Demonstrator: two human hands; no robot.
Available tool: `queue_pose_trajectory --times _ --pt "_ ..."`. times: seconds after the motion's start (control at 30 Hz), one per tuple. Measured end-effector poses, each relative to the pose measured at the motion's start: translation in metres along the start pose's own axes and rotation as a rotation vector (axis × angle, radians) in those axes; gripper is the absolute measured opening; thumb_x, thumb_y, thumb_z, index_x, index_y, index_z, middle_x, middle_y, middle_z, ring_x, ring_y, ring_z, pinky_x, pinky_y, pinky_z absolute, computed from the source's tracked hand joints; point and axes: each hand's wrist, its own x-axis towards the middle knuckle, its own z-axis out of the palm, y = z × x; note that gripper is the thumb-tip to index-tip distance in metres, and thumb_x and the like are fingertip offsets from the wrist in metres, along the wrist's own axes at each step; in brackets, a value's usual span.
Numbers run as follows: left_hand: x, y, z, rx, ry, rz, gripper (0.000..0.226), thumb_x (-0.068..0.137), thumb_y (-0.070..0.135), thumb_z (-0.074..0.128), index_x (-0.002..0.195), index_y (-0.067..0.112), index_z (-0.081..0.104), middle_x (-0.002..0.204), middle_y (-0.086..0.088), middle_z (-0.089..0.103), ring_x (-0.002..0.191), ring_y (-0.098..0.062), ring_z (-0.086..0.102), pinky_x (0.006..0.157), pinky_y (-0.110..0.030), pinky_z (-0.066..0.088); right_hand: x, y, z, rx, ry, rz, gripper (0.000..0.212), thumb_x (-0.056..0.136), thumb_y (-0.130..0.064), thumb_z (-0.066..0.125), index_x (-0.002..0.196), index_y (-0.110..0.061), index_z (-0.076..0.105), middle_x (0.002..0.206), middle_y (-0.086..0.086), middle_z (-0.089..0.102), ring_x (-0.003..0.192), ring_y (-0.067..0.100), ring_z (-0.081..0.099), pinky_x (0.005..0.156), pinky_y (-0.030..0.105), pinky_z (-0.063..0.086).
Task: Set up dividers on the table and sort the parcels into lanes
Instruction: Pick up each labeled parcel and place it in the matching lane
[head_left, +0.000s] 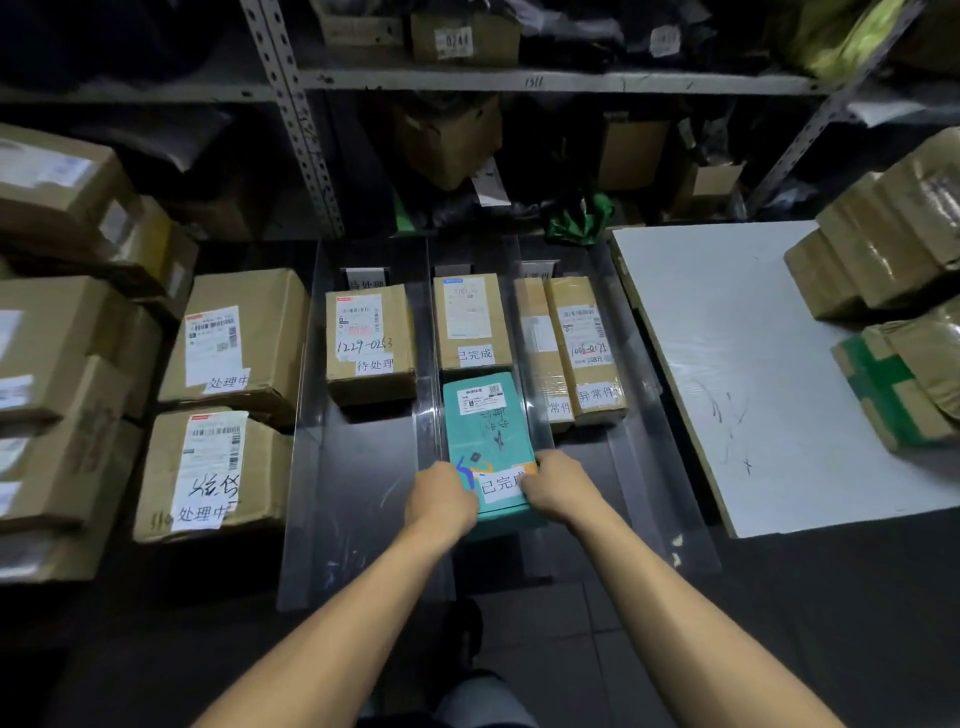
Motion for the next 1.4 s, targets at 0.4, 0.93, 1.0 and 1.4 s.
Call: queue_pose_trajectory --times 0.4,0.93,1.0,1.4 --pt "0.010 0.010 0.028 -0.458 -0.234 -0.089 0.036 0.088 0.000 0.041 0.114 0.011 0.064 0.097 -0.001 0.066 0.084 -0.018 0.061 0.060 -0.022 0.044 0.023 0.002 0.023 0.052 -0.050 0.116 0.035 0.092 -0.005 0.047 0.124 -0.003 0.060 0.125 0.014 0.065 0.104 0.029 0.063 0.071 0.025 0.042" --pt "0.018 0.026 -0.050 -0.856 0.110 0.147 0.024 0.100 0.021 0.051 0.124 0.023 0.055 0.115 0.004 0.064 0.094 -0.001 0.062 0.074 -0.020 0.050 -0.002 -0.077 -0.033 0.357 0.092 -0.282 0.046 0.100 -0.026 0.053 0.144 -0.014 0.047 0.137 0.002 0.058 0.118 0.012 0.056 0.093 0.026 0.043" --pt "0.014 0.025 -0.085 -0.884 0.196 0.258 0.015 0.097 0.024 0.056 0.110 0.031 0.057 0.110 0.008 0.065 0.096 0.001 0.060 0.079 -0.019 0.049 -0.013 -0.106 -0.041 0.378 0.124 -0.401 0.046 0.099 -0.030 0.055 0.143 -0.016 0.049 0.135 -0.002 0.060 0.109 0.001 0.056 0.090 0.017 0.041" --pt "-0.006 -0.124 -0.252 -0.999 0.562 0.296 0.015 0.092 0.019 0.064 0.104 0.027 0.064 0.102 0.008 0.070 0.086 0.008 0.065 0.074 -0.011 0.048 -0.065 -0.304 0.060 0.285 -0.001 -0.764 0.037 0.097 -0.028 0.060 0.132 -0.017 0.059 0.125 -0.004 0.066 0.115 0.007 0.061 0.100 0.022 0.046"
